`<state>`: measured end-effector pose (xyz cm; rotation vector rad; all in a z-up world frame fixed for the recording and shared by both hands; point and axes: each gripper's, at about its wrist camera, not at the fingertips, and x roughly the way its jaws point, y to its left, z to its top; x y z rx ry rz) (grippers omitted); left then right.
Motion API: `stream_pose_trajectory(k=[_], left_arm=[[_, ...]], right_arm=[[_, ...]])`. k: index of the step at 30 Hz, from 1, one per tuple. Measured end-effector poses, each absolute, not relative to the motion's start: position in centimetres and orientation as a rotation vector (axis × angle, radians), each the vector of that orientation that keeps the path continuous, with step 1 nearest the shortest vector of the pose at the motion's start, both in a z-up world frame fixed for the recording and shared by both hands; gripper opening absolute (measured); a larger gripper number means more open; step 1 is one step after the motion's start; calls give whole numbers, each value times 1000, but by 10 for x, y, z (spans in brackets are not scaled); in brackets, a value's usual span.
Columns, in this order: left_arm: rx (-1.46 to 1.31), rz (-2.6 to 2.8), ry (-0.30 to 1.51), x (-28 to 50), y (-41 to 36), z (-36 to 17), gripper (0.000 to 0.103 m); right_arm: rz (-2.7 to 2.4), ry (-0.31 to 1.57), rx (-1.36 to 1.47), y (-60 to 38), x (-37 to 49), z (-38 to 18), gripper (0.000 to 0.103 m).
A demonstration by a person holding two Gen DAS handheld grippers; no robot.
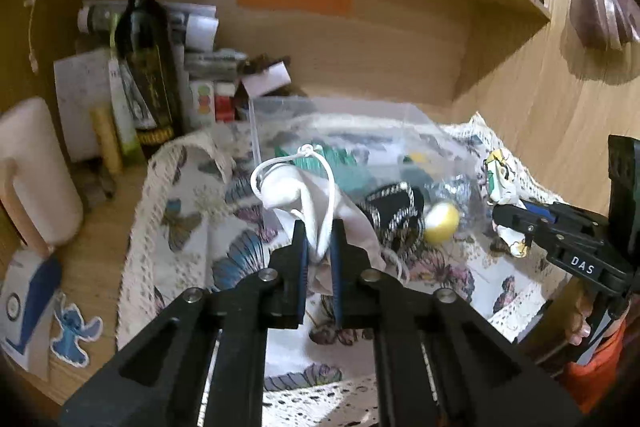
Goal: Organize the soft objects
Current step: 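Grasp the white cloth bag with the left tool while the right tool grasps the floral scrunchie, then drop the white bag into the box with the left tool while the right tool drops the scrunchie in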
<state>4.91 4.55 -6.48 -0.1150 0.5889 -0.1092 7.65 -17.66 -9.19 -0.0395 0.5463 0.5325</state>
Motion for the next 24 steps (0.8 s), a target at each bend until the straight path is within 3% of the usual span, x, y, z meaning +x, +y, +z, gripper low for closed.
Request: stream_pose_trajectory(k=[14,24], left_arm=[[-62,-23,399,69,49,-1,9],[-28,-1,368,110,42,9,9]], right_arm=[[503,400,-1,-175,117,-37,19],[514,392,-45,-151,152,-18,19]])
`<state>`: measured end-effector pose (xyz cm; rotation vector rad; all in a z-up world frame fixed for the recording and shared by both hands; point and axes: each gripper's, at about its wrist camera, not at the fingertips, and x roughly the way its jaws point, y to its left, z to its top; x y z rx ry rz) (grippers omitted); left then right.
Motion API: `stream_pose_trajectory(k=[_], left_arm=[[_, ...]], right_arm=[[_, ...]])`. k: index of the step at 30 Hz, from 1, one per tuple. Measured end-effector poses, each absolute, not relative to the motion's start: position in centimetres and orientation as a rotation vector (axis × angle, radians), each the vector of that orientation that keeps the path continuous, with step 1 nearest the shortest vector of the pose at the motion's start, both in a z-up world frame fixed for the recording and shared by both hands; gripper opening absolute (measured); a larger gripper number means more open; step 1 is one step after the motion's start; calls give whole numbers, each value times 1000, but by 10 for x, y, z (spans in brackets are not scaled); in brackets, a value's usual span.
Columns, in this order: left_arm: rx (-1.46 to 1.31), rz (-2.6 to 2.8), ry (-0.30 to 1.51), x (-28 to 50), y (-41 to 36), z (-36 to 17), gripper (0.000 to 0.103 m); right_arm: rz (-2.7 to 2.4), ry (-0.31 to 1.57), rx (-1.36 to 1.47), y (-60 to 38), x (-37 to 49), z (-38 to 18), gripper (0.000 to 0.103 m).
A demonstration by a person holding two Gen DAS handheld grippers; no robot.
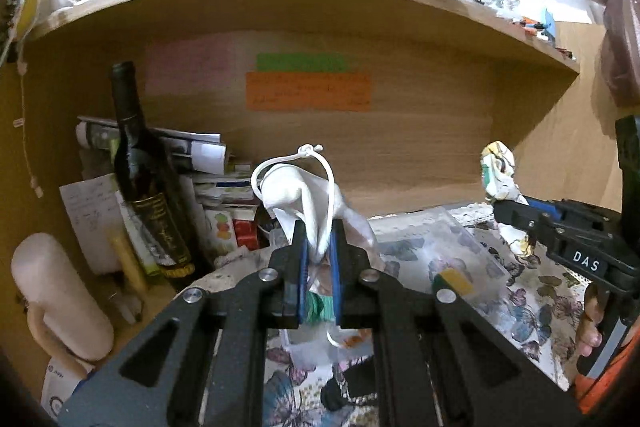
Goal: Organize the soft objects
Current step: 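Drop the white bag into the box with the left tool while the right tool drops the scrunchie in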
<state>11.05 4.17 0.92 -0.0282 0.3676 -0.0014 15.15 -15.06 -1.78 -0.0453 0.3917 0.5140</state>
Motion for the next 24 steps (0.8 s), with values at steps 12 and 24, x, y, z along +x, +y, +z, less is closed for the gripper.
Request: stream_pose_trajectory(k=[12,24], left_arm=[[-11,-38,556,175,35,-48,9],[-27,-100,669,191,30,-71,49]], right_arm=[[523,582,-166,-115,200,-63,20],[529,679,-242,-99,212,-91,53]])
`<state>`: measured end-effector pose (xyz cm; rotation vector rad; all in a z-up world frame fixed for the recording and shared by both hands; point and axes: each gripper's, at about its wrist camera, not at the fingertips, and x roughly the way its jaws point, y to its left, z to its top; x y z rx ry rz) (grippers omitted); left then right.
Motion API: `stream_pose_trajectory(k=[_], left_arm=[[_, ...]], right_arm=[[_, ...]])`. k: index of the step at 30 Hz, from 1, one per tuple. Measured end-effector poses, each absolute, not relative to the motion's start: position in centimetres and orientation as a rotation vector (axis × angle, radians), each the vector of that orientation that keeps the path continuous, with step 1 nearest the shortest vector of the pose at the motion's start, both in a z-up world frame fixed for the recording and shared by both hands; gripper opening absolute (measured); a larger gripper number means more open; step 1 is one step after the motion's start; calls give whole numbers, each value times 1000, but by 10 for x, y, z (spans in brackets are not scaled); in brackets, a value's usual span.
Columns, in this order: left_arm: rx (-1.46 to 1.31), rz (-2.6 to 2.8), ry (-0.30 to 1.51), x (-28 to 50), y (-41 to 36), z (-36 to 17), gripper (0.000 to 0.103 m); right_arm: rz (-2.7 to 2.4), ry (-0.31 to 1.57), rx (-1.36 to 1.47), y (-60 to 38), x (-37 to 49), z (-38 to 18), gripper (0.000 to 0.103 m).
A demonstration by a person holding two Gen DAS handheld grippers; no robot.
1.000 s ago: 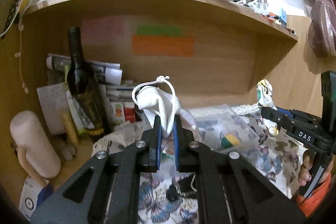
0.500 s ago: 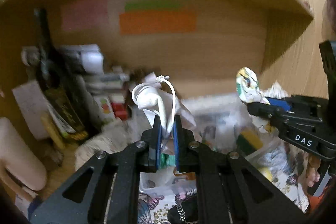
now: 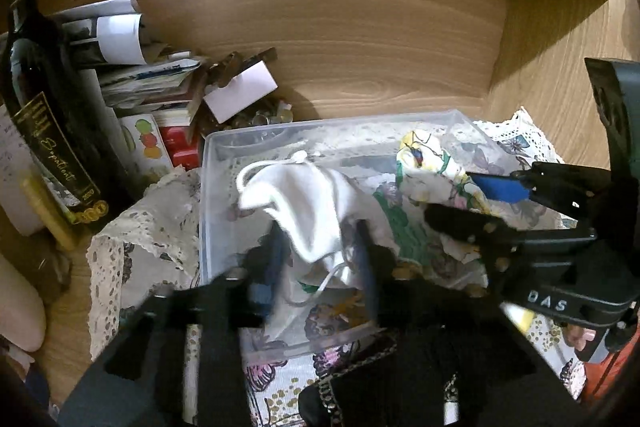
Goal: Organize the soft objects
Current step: 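Drop the white bag into the box with the left tool while the right tool drops the scrunchie in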
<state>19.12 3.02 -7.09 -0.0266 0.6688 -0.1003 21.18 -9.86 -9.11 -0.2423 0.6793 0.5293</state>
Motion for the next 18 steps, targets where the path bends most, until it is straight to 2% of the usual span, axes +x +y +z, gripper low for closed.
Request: stream_pose_trajectory(k=[2,3,6,8,12,18], left_arm=[[-27,-98,661,187,30,-68,61],[-27,-98,652,185,30,-67,63],[-17,-97,627,177,29,-58,79],[-14,-84,612,171,30,-51,100],[-2,-40,590,159,28,-37,103],[14,-13,541,134,25,-22,103]], right_arm=[[522,654,-237,-100,209,-87,64],[517,637,-234,-101,207,-84,68],[510,604,-219,-106,202,-74,73],[507,578,-204,-110,196,-67,74],[493,488,-182,-124,174,-49,84],[479,402,-187,-142,143,-29,86]])
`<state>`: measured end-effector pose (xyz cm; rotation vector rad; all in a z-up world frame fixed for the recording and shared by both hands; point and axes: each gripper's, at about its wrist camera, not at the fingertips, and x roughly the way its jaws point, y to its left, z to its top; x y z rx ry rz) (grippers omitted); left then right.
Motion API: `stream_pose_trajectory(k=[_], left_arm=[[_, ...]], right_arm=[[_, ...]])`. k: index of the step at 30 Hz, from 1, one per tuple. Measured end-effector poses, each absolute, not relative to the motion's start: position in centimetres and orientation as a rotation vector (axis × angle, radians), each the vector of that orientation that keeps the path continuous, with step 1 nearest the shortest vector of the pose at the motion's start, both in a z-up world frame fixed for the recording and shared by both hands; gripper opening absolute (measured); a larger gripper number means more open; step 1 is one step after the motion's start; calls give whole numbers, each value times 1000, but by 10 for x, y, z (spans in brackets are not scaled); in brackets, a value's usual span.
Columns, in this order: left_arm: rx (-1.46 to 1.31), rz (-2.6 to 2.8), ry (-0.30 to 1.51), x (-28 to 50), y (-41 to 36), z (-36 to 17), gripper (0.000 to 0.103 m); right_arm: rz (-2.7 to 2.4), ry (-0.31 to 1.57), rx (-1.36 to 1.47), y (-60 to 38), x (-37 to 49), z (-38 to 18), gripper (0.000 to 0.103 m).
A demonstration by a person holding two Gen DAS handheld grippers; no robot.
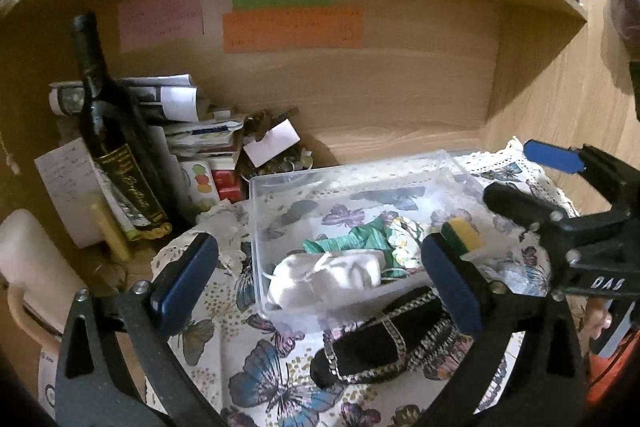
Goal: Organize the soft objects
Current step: 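Drop the white bag into the box with the left tool while the right tool drops the scrunchie in, then grasp the black chain pouch with the left tool while the right tool grasps the bagged silver glove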
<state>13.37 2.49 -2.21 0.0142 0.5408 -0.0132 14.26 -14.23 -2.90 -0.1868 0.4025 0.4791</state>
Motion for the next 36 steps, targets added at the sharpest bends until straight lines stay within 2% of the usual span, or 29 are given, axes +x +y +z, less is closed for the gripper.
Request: stream_pose_trajectory(k=[7,14,21,23,27,28,29,31,34,36], left_arm=[[26,-52,565,114,17,-38,103],[61,-135,671,108,-5,-74,103],[110,-193,657,96,-24,-85,102],[101,-198,636,94,-26,-83,87],[95,-222,659,103,-28,-84,74],[90,-226,663,106,-27,-85,62],[91,-224,669,108,-28,-87,54],[103,-221,688,112,-29,-92,44],[100,-213,704,118,-26,-99,37],[101,-206,711,121,-25,-104,30]], right_arm=[[449,395,-169,-166,124,-37,88],[414,492,-138,-191,119,-70,88],[386,610,-124,-206,121,-108,88],[379,621,-112,-208,125,-111,88],[347,597,-90,-211,135,-110,87],[350,598,-88,-210,137,-109,85],[357,601,-88,-209,140,-109,79],[390,624,-101,-204,145,-112,70],[410,651,-126,-197,147,-119,59],[414,669,-147,-192,149,-124,48]])
